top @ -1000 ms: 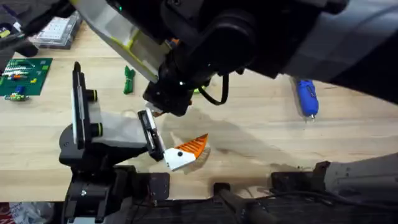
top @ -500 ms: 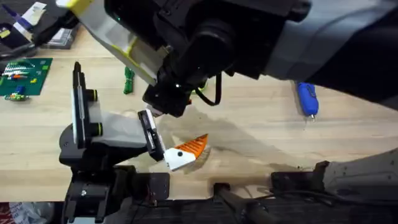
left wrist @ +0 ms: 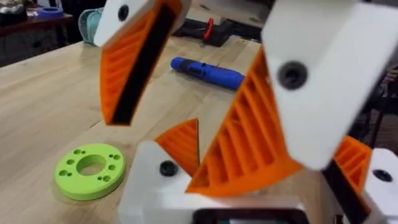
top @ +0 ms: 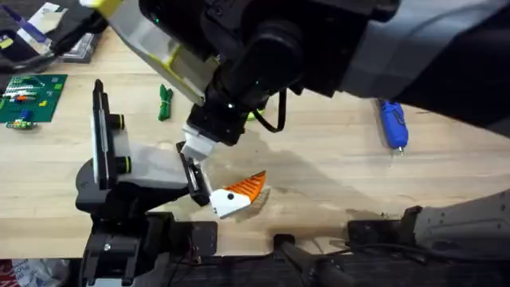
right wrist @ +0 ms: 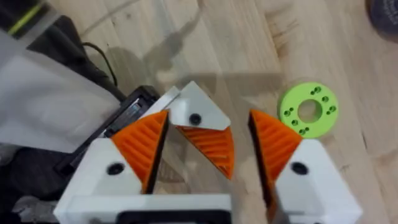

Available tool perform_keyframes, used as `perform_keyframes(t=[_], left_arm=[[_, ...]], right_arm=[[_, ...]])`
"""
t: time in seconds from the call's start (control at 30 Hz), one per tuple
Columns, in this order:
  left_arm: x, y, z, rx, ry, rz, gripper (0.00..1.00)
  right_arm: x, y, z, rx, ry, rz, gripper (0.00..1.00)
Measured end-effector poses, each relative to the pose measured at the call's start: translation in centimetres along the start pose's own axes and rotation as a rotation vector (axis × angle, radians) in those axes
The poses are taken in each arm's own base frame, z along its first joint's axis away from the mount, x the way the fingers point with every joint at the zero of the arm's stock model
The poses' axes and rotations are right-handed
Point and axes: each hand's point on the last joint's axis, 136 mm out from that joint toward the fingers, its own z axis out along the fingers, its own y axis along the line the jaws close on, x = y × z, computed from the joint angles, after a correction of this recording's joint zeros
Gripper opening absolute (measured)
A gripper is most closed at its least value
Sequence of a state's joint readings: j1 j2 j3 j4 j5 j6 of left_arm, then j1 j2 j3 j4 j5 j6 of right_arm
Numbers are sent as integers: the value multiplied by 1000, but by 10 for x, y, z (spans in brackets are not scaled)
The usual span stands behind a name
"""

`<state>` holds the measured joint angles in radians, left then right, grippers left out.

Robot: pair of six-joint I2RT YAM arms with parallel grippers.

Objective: Pick up the gripper from the table and insert it into the empty holder that is missing its gripper. Then pick up a screw, insert it into the mounting hole, and use the screwdriver to tighten it. Finally, clean up the table by picking up the vegetable and placing it into the bucket.

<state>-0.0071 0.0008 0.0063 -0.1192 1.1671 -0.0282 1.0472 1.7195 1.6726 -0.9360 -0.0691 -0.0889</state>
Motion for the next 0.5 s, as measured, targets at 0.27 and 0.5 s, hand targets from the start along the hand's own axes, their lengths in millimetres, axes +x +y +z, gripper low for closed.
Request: perform_keyframes(t=[0.27, 0.5], left_arm=[[0, 0, 0, -2, 0, -6, 986], [0, 0, 0, -2, 0, -6, 986]], right_arm=[[0, -8, -2, 27, -1, 8, 987], [1, -8, -2, 27, 0, 8, 988]])
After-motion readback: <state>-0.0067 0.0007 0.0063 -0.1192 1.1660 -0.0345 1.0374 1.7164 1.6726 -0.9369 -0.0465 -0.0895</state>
